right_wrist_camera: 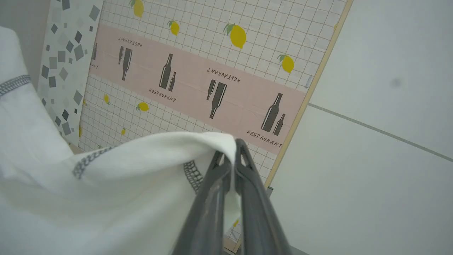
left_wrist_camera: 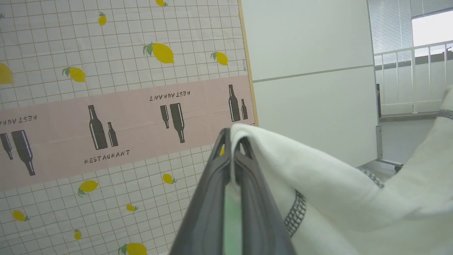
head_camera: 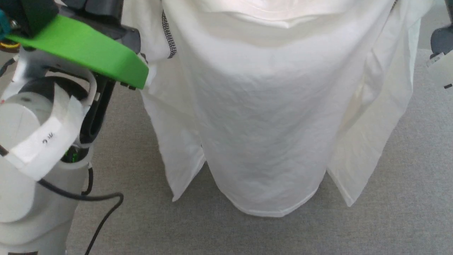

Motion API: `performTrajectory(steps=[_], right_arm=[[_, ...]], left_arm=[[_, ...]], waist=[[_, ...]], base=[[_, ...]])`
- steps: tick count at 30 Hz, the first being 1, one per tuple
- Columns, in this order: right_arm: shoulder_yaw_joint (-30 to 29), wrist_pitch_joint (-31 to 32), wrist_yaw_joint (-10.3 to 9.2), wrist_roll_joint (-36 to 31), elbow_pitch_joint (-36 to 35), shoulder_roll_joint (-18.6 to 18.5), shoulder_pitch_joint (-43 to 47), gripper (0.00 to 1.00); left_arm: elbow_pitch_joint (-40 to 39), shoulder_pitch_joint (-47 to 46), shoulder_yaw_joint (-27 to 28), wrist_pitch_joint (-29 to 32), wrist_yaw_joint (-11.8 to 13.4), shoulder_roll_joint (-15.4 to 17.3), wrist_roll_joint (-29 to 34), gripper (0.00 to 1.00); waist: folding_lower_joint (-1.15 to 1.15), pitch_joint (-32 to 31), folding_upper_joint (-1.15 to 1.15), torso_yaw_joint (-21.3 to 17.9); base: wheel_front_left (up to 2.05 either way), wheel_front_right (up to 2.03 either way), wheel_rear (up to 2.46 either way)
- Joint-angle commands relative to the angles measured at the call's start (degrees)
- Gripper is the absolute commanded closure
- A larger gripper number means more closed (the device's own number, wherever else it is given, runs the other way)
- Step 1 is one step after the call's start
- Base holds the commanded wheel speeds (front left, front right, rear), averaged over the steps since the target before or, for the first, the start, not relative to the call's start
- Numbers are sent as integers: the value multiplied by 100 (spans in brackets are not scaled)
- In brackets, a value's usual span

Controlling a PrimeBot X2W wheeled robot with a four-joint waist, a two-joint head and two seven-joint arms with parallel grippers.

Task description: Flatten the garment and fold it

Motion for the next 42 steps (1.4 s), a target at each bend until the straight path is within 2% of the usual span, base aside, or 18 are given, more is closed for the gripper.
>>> performTrajectory(steps=[1,9,14,18,22,26,30,34,38,42], right_arm=[[47,84,-11,61,46,9,-189,100],[328,286,-11,96,869,-112,-1455,100],[473,133,-11,-62,1733,44,-2514,100],[677,-125,-11,-388,2482,159,-3442,100],[816,-488,-11,-787,3224,289,-4283,100],[988,-946,-11,-1237,3933,368,-4824,100],[1095,-1364,-11,-1463,4542,441,-5037,100],[1353,-1626,-11,-1372,4882,373,-4957,100],[1622,-1819,-11,-1045,4916,199,-4701,100],[1885,-1880,-11,-572,4575,-109,-4245,100]], left_arm=[[57,-168,48,91,5,9,-67,100],[887,-1414,215,502,91,-128,-194,100],[1640,-2465,374,492,231,-199,-59,100],[2287,-3312,388,187,266,-270,158,100],[2918,-4017,481,-416,420,-453,327,100],[3613,-4377,482,-1134,412,-557,452,100],[4204,-4411,435,-1833,303,-647,488,100],[4581,-4250,377,-2169,87,-653,413,100],[4629,-3943,238,-2344,-235,-569,360,100],[4234,-3327,70,-2390,-445,-444,341,100]], waist=[[0,181,0,-66],[0,1035,0,-118],[0,1685,0,-155],[0,2175,0,-117],[0,2580,0,-54],[0,2831,0,44],[0,3058,0,135],[0,3196,0,209],[0,3189,0,240],[0,2990,0,249]], base=[[0,0,0],[0,0,0],[0,0,0],[0,0,0],[0,0,0],[0,0,0],[0,0,0],[0,0,0],[0,0,0],[0,0,0]])
